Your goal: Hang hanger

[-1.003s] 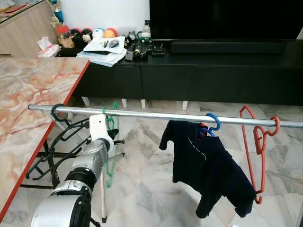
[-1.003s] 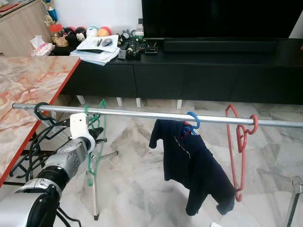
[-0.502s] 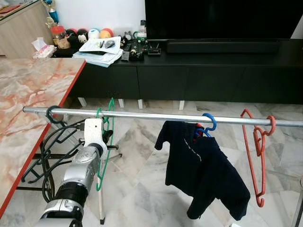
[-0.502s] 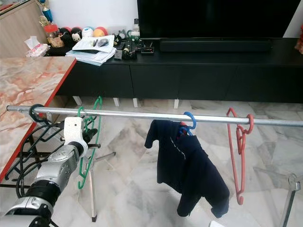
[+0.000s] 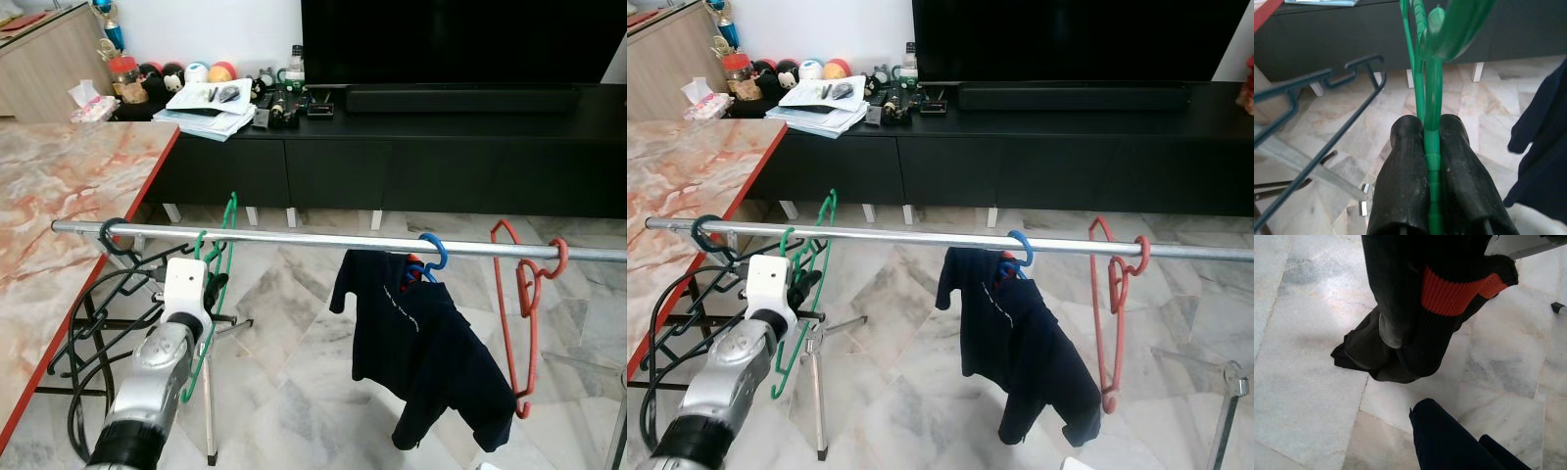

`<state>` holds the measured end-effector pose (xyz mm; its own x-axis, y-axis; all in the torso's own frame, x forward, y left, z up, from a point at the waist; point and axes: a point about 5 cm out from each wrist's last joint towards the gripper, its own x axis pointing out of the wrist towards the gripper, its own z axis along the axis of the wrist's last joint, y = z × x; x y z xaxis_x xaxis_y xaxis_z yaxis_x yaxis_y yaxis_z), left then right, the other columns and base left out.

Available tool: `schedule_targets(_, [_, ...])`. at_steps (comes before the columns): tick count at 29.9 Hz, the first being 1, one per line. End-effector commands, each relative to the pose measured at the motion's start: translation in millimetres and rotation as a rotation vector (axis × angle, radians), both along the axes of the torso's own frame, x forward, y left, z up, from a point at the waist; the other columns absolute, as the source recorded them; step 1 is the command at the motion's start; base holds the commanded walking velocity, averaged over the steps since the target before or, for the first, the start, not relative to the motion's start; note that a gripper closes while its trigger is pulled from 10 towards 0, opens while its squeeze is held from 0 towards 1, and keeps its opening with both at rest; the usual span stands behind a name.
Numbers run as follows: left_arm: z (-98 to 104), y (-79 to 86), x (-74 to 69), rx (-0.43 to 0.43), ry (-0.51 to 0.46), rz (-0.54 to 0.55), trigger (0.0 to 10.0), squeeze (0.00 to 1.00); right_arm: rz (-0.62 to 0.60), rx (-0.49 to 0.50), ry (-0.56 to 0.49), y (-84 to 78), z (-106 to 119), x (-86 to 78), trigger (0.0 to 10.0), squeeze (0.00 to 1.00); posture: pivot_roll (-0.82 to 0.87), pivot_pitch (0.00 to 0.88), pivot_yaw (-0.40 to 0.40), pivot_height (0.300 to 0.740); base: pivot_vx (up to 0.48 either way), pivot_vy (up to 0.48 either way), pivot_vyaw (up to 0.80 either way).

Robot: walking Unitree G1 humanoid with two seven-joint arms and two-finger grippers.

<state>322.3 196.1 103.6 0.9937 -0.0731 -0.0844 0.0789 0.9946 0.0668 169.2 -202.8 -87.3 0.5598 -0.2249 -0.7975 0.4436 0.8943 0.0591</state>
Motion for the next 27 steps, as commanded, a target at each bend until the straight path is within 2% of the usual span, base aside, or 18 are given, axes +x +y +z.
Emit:
schedule_targets(1, [-0.1,3.3,-5.7,0.058,-0.011,-0.026,0.0,0.0,0.003,0.001,0.022,0.0,-3.1,-7.0,10.0,0.0,0.01,0.063,0.044,0.74,0.0,0.0,0.0])
schedule_targets(2, [-4.7,3.9,-9.1,0.08,0.004,-0.039,0.6,0.0,0.003,0.0,0.023,-0.4,-3.2,-7.3,10.0,0.0,0.02,0.065,0.042,0.74,0.0,0.0,0.0])
schedule_targets(3, [-4.7,3.9,-9.1,0.08,0.004,-0.039,0.6,0.0,0.003,0.0,0.023,-0.4,-3.2,-7.3,10.0,0.0,0.02,0.065,0.042,0.74,0.0,0.0,0.0])
schedule_targets(5, [-24.4,6.0,-19.5,0.175,0.066,-0.088,8.9,0.0,0.005,-0.002,0.024,-1.2,-3.2,-7.5,10.0,0.0,0.02,0.069,0.04,0.74,0.0,0.0,0.0])
schedule_targets(6, [-32.7,7.2,-23.8,0.214,0.091,-0.108,10.0,0.0,0.006,-0.002,0.025,-1.2,-3.1,-7.4,10.0,0.0,0.02,0.069,0.039,0.74,0.0,0.0,0.0])
schedule_targets(7, [-32.7,7.2,-23.8,0.214,0.091,-0.108,10.0,0.0,0.006,-0.002,0.025,-1.2,-3.1,-7.4,10.0,0.0,0.02,0.069,0.039,0.74,0.0,0.0,0.0])
schedule_targets(8, [-42.9,9.6,-28.7,0.23,0.129,-0.116,10.0,0.0,0.007,-0.002,0.025,-1.1,-3.1,-7.3,10.0,0.0,0.02,0.072,0.039,0.74,0.0,0.0,0.0])
schedule_targets(9, [-63.7,19.2,-38.8,0.23,0.213,-0.076,10.0,0.0,0.009,-0.001,0.024,-1.0,-3.0,-6.9,10.0,0.0,0.02,0.072,0.039,0.74,0.0,0.0,0.0])
schedule_targets(10, [-74.1,24.3,-44.5,0.211,0.26,-0.048,10.0,0.0,0.01,-0.001,0.023,-0.9,-2.8,-6.4,10.0,0.0,0.02,0.074,0.038,0.74,0.0,0.0,0.0])
schedule_targets(13, [-96.6,30.2,-57.2,0.201,0.363,-0.029,10.0,0.0,0.011,-0.001,0.021,-0.9,-2.4,-5.5,10.0,0.0,0.02,0.074,0.033,0.74,0.0,0.0,0.0])
schedule_targets(15, [-102.0,31.0,-60.4,0.211,0.391,-0.027,10.0,0.0,0.011,-0.001,0.02,-0.9,-2.3,-5.2,10.0,0.0,0.02,0.074,0.031,0.74,0.0,0.0,0.0])
schedule_targets(16, [-118.4,33.7,-71.5,0.218,0.48,-0.005,10.0,0.0,0.011,-0.002,0.019,-1.0,-2.0,-4.5,10.0,0.0,0.02,0.073,0.03,0.74,0.0,0.0,0.0])
schedule_targets(19, [-135.9,34.7,-85.7,0.206,0.574,0.025,10.0,0.0,0.01,-0.003,0.017,-1.5,-1.5,-3.4,10.0,0.0,0.02,0.07,0.026,0.74,0.0,0.0,0.0])
schedule_targets(20, [-135.9,34.7,-85.7,0.206,0.574,0.025,10.0,0.0,0.01,-0.003,0.017,-1.5,-1.5,-3.4,10.0,0.0,0.02,0.07,0.026,0.74,0.0,0.0,0.0])
schedule_targets(22, [-148.7,35.0,-98.8,0.176,0.652,0.054,10.0,0.0,0.012,-0.004,0.016,-1.4,-1.2,-2.8,10.0,0.0,0.02,0.068,0.024,0.74,0.0,0.0,0.0])
schedule_targets(23, [-160.1,35.1,-113.4,0.164,0.725,0.064,10.0,0.0,0.013,-0.004,0.015,-1.1,-1.0,-2.3,10.0,0.0,0.01,0.066,0.025,0.74,0.0,0.0,0.0])
schedule_targets(25, [-171.1,36.1,-130.4,0.149,0.799,0.085,10.0,0.0,0.013,-0.004,0.012,-1.3,-0.8,-1.8,10.0,0.0,0.01,0.066,0.025,0.74,0.0,0.0,0.0])
schedule_targets(27, [-174.1,35.8,-135.1,0.138,0.82,0.096,10.0,0.0,0.013,-0.005,0.012,-1.8,-0.7,-1.8,10.0,0.0,0.01,0.066,0.022,0.74,-0.131,0.0,0.0])
